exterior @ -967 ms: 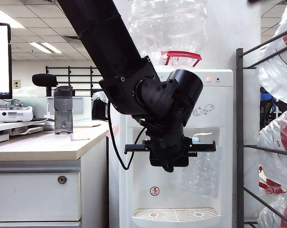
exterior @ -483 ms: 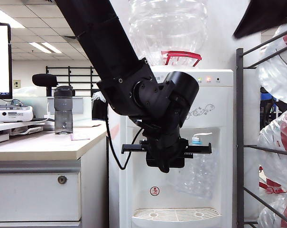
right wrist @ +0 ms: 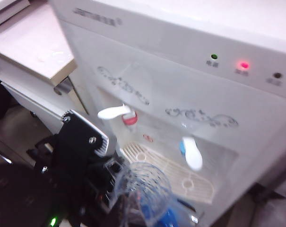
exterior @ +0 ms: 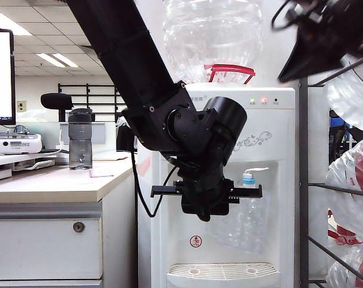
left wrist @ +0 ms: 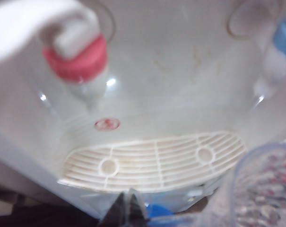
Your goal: Pick up the plastic mug from the left desk, go to the cold water outlet of the water dispenser, press the vertical switch to get some water, then put the mug back on the desk.
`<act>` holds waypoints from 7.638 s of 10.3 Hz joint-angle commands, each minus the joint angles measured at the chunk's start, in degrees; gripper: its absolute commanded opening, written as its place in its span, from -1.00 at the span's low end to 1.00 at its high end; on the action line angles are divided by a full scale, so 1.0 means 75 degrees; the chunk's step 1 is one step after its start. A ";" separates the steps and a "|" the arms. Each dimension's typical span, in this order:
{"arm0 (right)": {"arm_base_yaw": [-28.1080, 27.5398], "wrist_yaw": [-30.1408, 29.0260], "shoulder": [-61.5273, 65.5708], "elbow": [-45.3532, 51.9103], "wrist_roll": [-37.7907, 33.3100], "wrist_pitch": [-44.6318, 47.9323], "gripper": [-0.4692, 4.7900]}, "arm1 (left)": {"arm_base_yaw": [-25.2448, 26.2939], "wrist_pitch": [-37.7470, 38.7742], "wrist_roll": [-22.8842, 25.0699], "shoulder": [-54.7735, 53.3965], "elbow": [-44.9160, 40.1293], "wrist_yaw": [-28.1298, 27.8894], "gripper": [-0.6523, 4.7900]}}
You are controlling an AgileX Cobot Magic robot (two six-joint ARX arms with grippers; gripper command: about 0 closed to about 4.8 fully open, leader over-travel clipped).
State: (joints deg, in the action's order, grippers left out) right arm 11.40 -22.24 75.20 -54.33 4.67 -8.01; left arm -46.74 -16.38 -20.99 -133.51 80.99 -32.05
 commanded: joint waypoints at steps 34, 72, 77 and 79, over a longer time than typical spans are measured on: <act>0.0003 0.0230 0.0318 -0.0152 -0.1454 0.1329 -0.84 | 0.0248 0.2122 -0.1090 -0.1635 0.3008 0.0294 -0.78; -0.0527 0.0172 0.3249 -0.1116 -0.9212 0.1317 -0.84 | 0.0111 0.1760 -0.1798 -0.1964 0.3742 -0.0321 -0.78; -0.0565 -0.0216 0.3512 -0.1122 -0.8507 0.1944 -0.84 | 0.0195 0.1737 -0.1781 -0.1961 0.3739 -0.0149 -0.78; -0.0609 -0.0318 0.3518 -0.1122 -0.6784 0.1993 -0.84 | 0.0192 0.1661 -0.1772 -0.1961 0.3742 -0.0023 -0.78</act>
State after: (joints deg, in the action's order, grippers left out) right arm 7.05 -24.05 101.80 -62.48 -53.28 5.65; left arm -45.63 -2.17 -34.35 -148.75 108.75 -33.32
